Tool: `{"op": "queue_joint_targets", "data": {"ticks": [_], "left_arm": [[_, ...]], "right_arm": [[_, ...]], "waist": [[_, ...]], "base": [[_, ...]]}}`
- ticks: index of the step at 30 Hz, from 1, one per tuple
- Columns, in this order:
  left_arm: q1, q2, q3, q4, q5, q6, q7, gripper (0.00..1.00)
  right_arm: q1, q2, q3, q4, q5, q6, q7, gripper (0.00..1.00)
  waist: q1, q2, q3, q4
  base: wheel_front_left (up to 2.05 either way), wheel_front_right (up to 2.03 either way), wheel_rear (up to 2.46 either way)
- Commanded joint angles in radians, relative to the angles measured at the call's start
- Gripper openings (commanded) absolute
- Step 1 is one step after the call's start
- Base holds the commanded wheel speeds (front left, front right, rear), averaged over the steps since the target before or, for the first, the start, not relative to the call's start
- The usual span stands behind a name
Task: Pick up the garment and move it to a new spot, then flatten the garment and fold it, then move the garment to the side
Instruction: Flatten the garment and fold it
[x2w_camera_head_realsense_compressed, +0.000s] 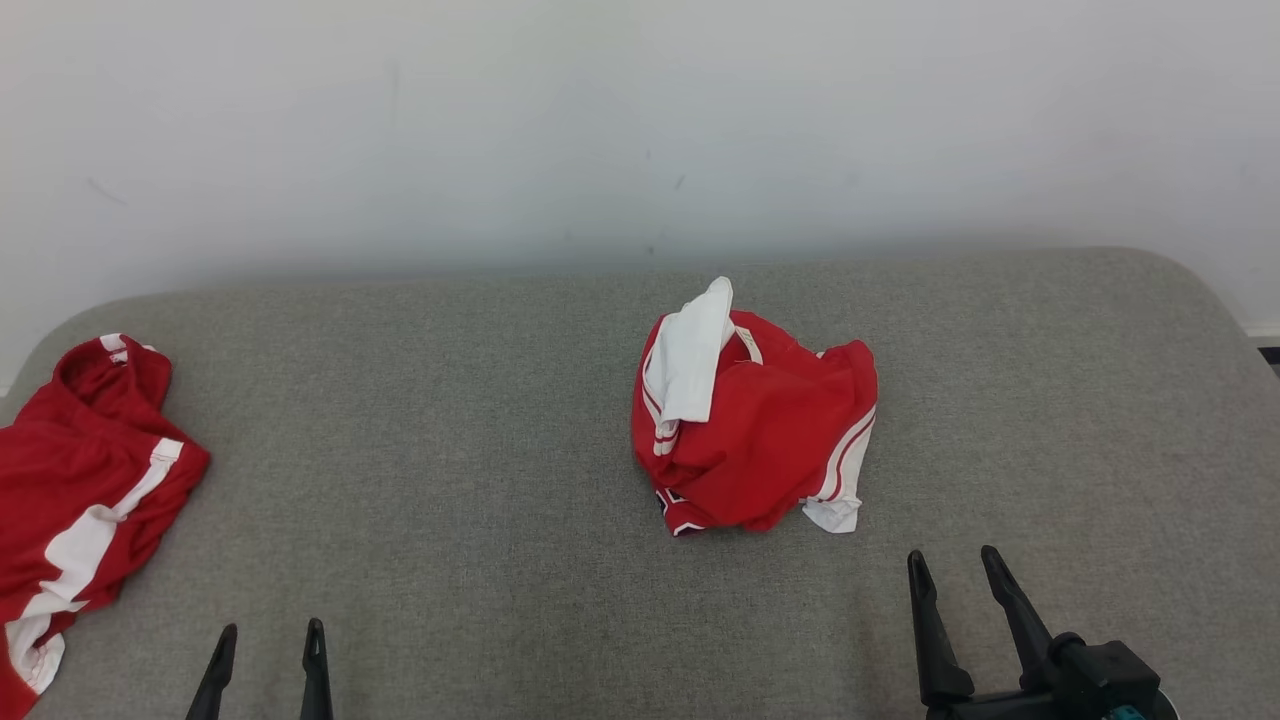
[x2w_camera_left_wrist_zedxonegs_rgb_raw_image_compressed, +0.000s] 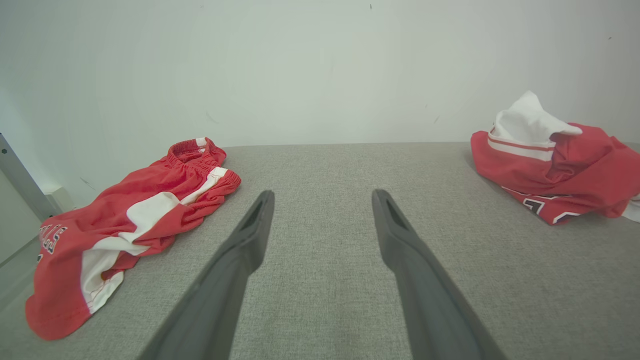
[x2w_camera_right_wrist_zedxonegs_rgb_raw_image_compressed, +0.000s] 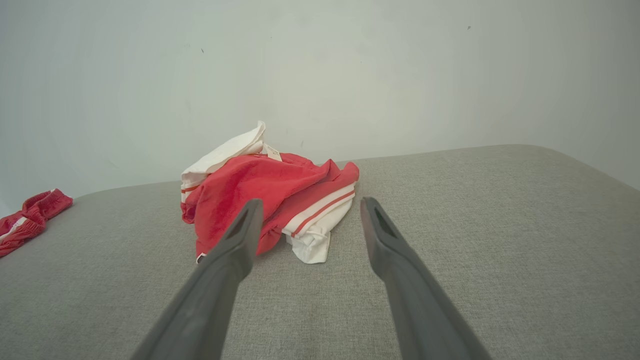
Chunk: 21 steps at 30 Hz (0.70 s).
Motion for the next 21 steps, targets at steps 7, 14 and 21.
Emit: {"op": "queue_joint_targets", "data": {"ticks": [7,14,21], "left_arm": [[-0.003,-0.002,0.008,0.002,0.015,-0.006,-0.003,1.00],[-0.015,-0.006,0.015,0.003,0.010,-0.005,-0.003,1.00],[-0.100,0.031,-0.025,0.028,0.006,-0.012,-0.003,1.00]], "right_arm": [[0.001,0.002,0.001,-0.001,0.007,-0.002,-0.001,1.00],[-0.002,0.002,0.004,0.001,0.009,-0.002,-0.001,1.00],[-0.022,0.002,0.019,0.000,0.013,-0.002,-0.001,1.00]], "waist": [[-0.0001,0.0000,0.003,0.001],[-0.0001,0.0000,0.006,-0.003],[-0.0001,0.0000,0.032,-0.054]], "base": [[0.00,0.00,0.00],[0.00,0.00,0.00],[0.00,0.00,0.00]]}}
